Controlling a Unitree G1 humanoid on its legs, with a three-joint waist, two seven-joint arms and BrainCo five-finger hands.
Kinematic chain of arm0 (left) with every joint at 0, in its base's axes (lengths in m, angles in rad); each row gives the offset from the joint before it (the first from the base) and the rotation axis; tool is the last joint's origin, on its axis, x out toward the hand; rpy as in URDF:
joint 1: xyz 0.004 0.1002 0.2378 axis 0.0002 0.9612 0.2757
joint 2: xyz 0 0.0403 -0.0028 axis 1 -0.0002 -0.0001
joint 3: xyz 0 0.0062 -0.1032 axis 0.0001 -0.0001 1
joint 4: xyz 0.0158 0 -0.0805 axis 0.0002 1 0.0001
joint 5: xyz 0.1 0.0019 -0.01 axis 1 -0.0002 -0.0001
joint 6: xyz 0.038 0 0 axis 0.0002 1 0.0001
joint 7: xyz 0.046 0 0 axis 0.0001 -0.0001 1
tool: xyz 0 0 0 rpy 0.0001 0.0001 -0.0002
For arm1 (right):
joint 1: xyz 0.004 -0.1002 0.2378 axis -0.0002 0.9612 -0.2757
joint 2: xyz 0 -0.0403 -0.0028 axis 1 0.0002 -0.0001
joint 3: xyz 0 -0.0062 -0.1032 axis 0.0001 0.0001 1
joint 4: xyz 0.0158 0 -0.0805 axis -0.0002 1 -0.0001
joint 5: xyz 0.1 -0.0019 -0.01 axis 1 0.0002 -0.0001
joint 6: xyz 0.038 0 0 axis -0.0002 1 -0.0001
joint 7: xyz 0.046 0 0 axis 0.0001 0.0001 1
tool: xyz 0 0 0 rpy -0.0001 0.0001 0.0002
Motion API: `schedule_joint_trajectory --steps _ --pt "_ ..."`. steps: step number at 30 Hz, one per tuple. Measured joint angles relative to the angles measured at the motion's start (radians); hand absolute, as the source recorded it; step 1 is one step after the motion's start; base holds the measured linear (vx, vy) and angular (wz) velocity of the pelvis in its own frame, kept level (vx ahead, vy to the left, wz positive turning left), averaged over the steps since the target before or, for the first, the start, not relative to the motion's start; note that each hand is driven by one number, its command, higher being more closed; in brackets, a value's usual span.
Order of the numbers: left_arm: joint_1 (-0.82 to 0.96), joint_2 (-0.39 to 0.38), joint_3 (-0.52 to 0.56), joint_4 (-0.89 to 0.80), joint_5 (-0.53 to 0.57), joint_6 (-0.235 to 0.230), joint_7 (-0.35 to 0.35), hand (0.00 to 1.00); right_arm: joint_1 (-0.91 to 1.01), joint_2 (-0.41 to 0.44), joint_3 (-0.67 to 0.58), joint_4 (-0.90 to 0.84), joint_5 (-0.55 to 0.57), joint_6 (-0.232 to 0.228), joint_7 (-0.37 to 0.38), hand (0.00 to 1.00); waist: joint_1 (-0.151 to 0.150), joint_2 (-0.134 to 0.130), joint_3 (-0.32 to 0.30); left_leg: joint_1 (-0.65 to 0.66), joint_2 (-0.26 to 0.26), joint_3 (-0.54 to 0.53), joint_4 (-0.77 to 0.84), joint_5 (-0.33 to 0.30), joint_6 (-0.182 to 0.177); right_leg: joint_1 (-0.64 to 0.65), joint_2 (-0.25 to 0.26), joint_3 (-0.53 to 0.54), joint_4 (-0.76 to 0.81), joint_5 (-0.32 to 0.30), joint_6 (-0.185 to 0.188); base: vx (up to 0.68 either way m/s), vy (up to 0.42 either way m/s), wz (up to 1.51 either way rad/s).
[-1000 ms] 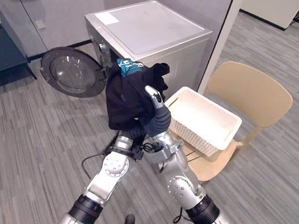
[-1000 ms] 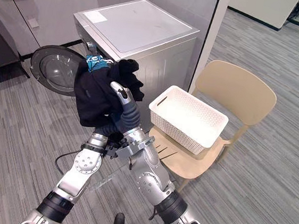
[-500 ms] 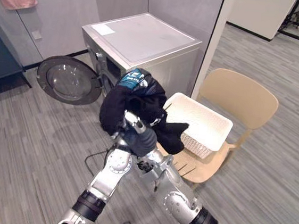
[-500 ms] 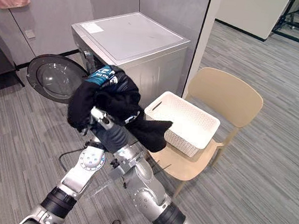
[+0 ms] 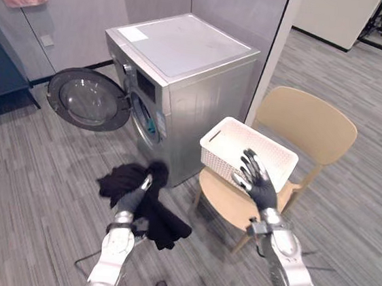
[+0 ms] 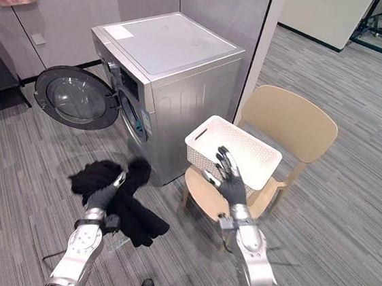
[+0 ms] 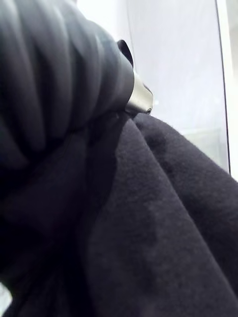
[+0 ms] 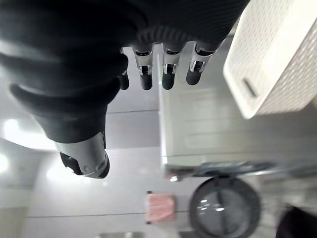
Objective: Pick up the laundry basket with both hands and put the clothes into the washing machine.
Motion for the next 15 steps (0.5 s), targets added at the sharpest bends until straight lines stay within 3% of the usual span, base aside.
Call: schedule_joint_trajectory --steps 4,7,8,9,11,12,15 --pt "0.015 -0.008 0.012 0.159 -0.024 0.008 -0.035 1.00 0.010 0.034 -0.002 0.229 -0.180 0.015 -0.018 0.00 0.003 -0.005 0.006 -0.043 0.000 -0.050 0.007 0.009 -0.010 -0.004 0.005 -0.054 -0.007 0.000 -0.001 0.02 -0.020 0.33" --pt "0.009 -0.007 0.043 0.226 -0.041 0.013 -0.047 1.00 -0.006 0.055 -0.020 0.331 -0.270 0.022 -0.053 0.00 0.006 -0.009 0.048 -0.096 -0.008 -0.102 0.024 0.022 -0.013 -0.006 -0.008 -0.143 0.005 -0.020 0.004 -0.03 -0.002 0.87" --pt "0.009 -0.008 0.049 0.237 -0.048 0.024 -0.048 1.00 -0.017 0.063 -0.037 0.381 -0.290 0.029 -0.061 0.00 0.001 -0.008 0.062 -0.121 -0.006 -0.048 0.026 0.011 0.018 -0.006 -0.024 -0.198 0.025 -0.039 0.009 -0.03 0.063 1.49" --pt "0.011 -0.013 0.050 0.239 -0.059 0.038 -0.049 1.00 -0.015 0.065 -0.056 0.427 -0.307 0.038 -0.079 0.00 0.000 -0.012 0.066 -0.149 0.012 0.092 0.050 -0.023 0.069 -0.008 -0.049 -0.259 0.058 -0.065 0.022 -0.01 0.065 1.40" --pt "0.010 -0.018 0.051 0.248 -0.059 0.039 -0.053 1.00 -0.018 0.067 -0.065 0.459 -0.316 0.051 -0.086 0.00 0.001 -0.011 0.066 -0.154 0.028 0.197 0.065 -0.028 0.077 -0.008 -0.071 -0.299 0.085 -0.082 0.034 0.11 0.081 1.12" --pt "0.014 -0.018 0.062 0.280 -0.058 0.039 -0.067 1.00 -0.048 0.061 -0.065 0.528 -0.320 0.054 -0.098 0.00 0.007 -0.009 0.070 -0.169 0.037 0.282 0.098 0.021 0.066 -0.004 -0.098 -0.340 0.131 -0.107 0.055 0.22 0.115 0.89" --pt "0.011 0.000 0.076 0.355 -0.058 0.041 -0.068 1.00 -0.098 0.086 -0.064 0.591 -0.324 0.061 -0.099 0.00 0.007 -0.036 0.087 -0.175 -0.006 0.244 0.121 0.013 0.070 0.023 -0.144 -0.351 0.143 -0.122 0.077 0.16 0.084 0.64"
